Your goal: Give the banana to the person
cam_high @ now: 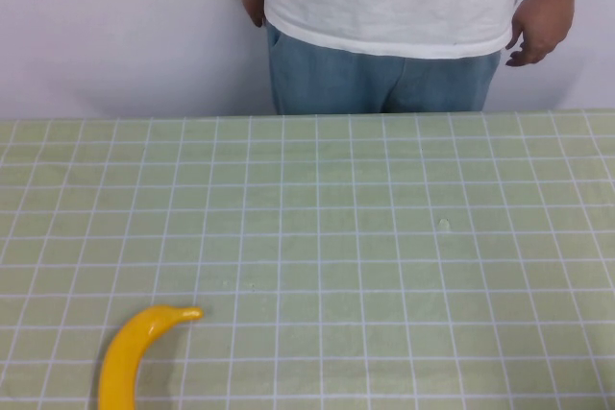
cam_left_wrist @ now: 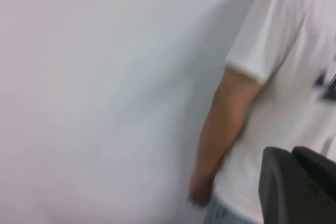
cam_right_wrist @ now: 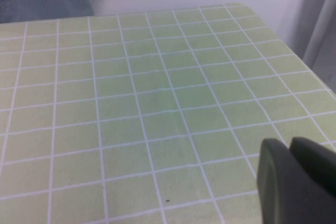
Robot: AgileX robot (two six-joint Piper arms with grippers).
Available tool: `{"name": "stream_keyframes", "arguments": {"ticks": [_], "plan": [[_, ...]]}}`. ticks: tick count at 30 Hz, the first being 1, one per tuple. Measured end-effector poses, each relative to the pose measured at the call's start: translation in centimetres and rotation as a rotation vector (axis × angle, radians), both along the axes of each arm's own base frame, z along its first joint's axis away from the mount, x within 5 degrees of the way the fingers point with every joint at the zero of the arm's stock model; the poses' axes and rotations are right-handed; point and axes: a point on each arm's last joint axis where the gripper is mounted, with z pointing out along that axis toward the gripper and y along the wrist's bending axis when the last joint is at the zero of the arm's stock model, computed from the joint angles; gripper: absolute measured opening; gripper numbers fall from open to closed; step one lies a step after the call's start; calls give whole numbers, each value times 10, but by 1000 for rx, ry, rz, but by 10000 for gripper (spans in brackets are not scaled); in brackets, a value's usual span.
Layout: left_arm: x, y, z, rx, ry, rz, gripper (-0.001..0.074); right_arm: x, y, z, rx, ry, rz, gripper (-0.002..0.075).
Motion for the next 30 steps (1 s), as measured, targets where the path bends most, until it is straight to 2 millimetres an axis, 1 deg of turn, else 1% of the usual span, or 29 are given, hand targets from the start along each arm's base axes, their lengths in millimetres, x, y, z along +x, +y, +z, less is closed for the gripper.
{"name": "stream_keyframes", "arguments": {"ticks": [3, 7, 13, 17, 20, 23, 25, 27, 30], "plan": [[8, 0, -3, 26, 80, 2, -4, 0, 0, 0, 0, 0, 0, -9], [10, -1, -11, 31, 163, -3, -4, 0, 0, 0, 0, 0, 0, -9], [9, -1, -16, 43, 215, -6, -4, 0, 0, 0, 0, 0, 0, -9], [16, -1, -19, 80, 338, -8, -4, 0, 0, 0, 0, 0, 0, -9], [30, 1, -16, 130, 495, 8, -4, 0, 0, 0, 0, 0, 0, -9], [51, 0, -12, 176, 714, -8, -4, 0, 0, 0, 0, 0, 0, -9], [65, -1, -13, 213, 852, -34, -3, 0, 0, 0, 0, 0, 0, -9], [78, -4, -20, 235, 971, -85, 9, 0, 0, 0, 0, 0, 0, -9], [93, -10, -36, 230, 1091, -158, 71, 0, 0, 0, 0, 0, 0, -9]]}}
